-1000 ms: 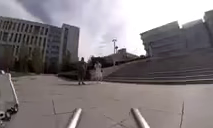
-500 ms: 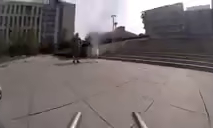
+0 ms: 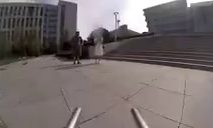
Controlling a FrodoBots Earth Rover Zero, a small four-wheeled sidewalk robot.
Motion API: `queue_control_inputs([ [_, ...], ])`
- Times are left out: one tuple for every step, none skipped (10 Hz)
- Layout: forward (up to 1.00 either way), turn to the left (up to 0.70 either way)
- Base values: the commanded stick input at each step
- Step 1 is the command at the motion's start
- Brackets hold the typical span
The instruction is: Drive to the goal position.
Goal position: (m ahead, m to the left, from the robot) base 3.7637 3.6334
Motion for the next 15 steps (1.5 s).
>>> queue_control_inputs([
  [1.00,0.00],
  [1.00,0.14],
  [1.00,0.27],
  [1.00,0.27],
  [1.00,0.27],
  [1.00,0.27],
  [1.00,0.27],
  [1.00,0.27],
  [1.00,0.27],
  [1.00,0.27],
  [1.00,0.27],
  [1.00,0.27],
  [1.00,0.27],
  [1.00,0.27],
  [1.00,0.27],
])
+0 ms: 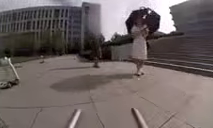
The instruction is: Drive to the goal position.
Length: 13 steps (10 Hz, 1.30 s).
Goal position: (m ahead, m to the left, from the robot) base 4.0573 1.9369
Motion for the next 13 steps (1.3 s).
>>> queue_control_inputs([
  [1.00,0.27],
  [1.00,0.27],
  [1.00,0.27],
  [1.00,0.27],
  [1.00,0.27],
  [1.00,0.27],
  [1.00,0.27],
  [1.00,0.27],
  [1.00,0.27],
  [1.00,0.27],
  [1.00,0.27],
  [1.00,0.27],
  [1.00,0.08],
])
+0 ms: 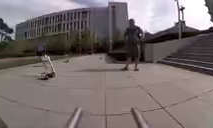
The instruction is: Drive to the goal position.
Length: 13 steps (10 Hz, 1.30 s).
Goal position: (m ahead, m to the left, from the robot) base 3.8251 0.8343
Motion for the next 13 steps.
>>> queue_control_inputs([
  [1.00,0.00],
  [1.00,0.00],
  [1.00,0.00],
  [1.00,0.00],
  [1.00,0.00],
  [1.00,0.00],
  [1.00,0.00],
  [1.00,0.00],
  [1.00,0.00],
  [1.00,0.00],
  [1.00,0.00],
  [1.00,-0.14],
  [1.00,-0.27],
])
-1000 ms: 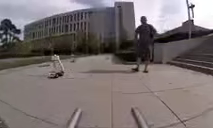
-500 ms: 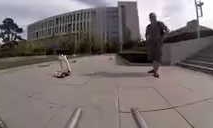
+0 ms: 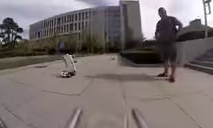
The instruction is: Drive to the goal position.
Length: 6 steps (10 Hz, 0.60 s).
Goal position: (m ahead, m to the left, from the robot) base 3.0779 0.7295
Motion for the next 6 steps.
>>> queue_control_inputs([
  [1.00,-0.16],
  [1.00,0.00],
  [1.00,0.00],
  [1.00,0.00],
  [1.00,-0.06],
  [1.00,-0.20],
])
